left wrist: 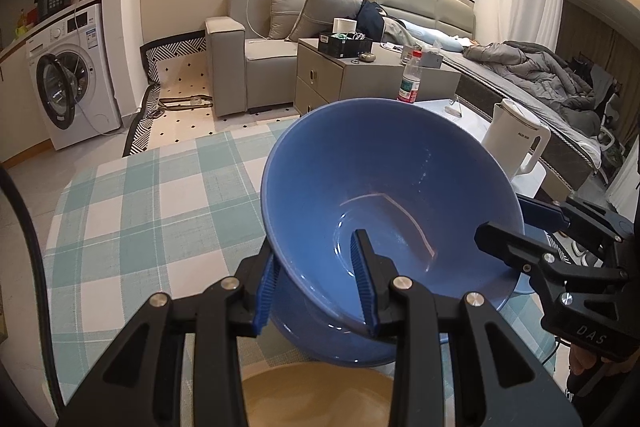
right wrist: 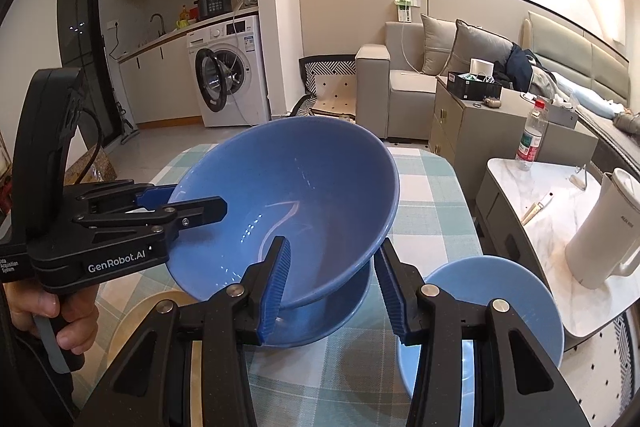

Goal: Organize plates and bowls
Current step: 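Lower the held bowl with both grippers into the other blue bowl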

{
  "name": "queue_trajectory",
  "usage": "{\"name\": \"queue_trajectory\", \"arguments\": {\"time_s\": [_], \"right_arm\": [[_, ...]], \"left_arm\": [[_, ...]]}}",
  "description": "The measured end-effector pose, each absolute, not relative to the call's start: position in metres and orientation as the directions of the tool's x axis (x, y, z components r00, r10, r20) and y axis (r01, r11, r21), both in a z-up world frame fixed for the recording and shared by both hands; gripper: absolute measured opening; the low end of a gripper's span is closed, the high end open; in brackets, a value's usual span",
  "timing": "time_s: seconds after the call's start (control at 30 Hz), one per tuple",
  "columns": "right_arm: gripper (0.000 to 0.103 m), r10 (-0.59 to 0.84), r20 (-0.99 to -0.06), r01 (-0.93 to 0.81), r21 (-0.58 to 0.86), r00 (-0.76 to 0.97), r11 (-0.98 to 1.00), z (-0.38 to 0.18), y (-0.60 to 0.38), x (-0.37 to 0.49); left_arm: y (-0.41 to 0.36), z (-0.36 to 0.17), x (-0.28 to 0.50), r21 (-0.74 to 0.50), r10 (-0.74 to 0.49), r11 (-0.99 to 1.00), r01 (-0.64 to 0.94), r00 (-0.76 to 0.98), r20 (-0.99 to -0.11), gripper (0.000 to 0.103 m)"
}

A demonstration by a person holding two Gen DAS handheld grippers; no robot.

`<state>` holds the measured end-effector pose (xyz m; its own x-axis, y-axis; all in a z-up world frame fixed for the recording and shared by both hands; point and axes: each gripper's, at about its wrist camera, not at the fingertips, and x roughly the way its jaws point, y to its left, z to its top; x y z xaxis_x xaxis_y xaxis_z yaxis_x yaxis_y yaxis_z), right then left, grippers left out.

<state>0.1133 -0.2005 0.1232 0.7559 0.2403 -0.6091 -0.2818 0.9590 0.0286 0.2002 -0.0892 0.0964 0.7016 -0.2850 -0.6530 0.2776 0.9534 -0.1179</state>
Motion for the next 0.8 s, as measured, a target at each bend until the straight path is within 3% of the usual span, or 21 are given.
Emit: {"name": "queue_trajectory", "arguments": {"time_s": [0.8], "right_arm": [[0.047,0.291,-0.572,-0.305,0.074,0.767,0.949,0.093,-0.196,0.090]], "left_arm": [[-0.091,0.078,0.188,-0.053,-0.210,0.970,0.235,0.716,-0.666,0.033]]}}
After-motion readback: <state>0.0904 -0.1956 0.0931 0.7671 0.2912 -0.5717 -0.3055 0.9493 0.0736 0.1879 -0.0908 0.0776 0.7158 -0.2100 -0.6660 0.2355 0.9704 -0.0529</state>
